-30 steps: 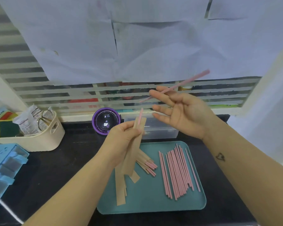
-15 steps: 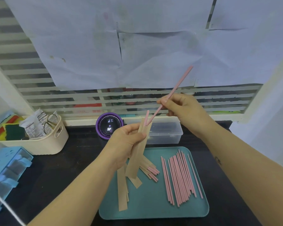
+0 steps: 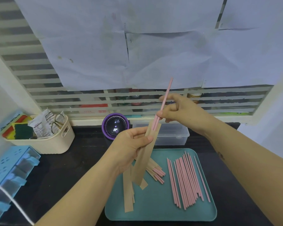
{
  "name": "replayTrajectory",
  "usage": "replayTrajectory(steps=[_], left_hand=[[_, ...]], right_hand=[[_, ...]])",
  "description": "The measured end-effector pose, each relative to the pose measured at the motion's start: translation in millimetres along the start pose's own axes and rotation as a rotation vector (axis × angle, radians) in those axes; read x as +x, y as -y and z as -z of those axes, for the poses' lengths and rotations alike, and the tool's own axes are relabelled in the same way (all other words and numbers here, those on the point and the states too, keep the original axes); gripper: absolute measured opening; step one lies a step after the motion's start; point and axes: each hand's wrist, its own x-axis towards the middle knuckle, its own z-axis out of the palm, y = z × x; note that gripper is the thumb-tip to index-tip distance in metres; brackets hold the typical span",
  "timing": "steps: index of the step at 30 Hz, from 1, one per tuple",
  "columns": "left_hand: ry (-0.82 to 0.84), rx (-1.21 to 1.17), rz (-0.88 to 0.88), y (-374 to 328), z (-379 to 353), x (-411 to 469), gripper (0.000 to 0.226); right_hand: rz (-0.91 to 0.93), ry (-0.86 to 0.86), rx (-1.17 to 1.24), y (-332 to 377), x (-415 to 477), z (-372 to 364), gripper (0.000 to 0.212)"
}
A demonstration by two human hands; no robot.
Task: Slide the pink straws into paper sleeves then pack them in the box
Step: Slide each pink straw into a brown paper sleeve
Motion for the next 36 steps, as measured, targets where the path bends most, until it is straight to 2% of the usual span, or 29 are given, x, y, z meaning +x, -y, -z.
replayTrajectory(steps=[1, 3, 10, 20, 23, 25, 28, 30, 34, 36], left_hand=[[-0.002, -0.005, 0.004, -1, 1, -1, 0.027], [-0.002, -0.018, 0.012, -1, 3, -2, 0.027], [-0.01, -0.084, 0.016, -3, 4, -2, 0.023], [-0.053, -0.123, 0.019, -3, 8, 1, 0.022], [-0.058, -0.101, 0.021, -3, 10, 0, 0.022], [-0.056, -0.073, 0.012, -4, 9, 0, 0.022], [-0.073, 0.094, -0.032, -9, 6, 2, 0.021], [-0.079, 0.218, -0.068, -11, 6, 1, 0.019], [-0.052, 0.643, -0.103, -9, 16, -5, 0.011], [-0.059, 0.743, -0.094, -6, 18, -5, 0.009]], right_hand=[[0.014, -0.023, 0.023, 2, 1, 3, 0.059], [0.068, -0.094, 0.076, 6, 4, 10, 0.068], [0.15, -0.117, -0.056, 5, 9, 3, 0.045], [0.278, -0.046, -0.438, -16, 0, -22, 0.042], [0.303, -0.037, -0.479, -16, -1, -22, 0.039], [0.278, -0.044, -0.415, -14, 1, -21, 0.031], [0.159, -0.06, -0.223, -10, 6, -21, 0.017], [0.113, -0.044, -0.205, -9, 10, -20, 0.009], [0.025, -0.075, -0.036, -11, 12, -13, 0.008], [-0.002, -0.087, -0.011, -16, 11, -13, 0.009]])
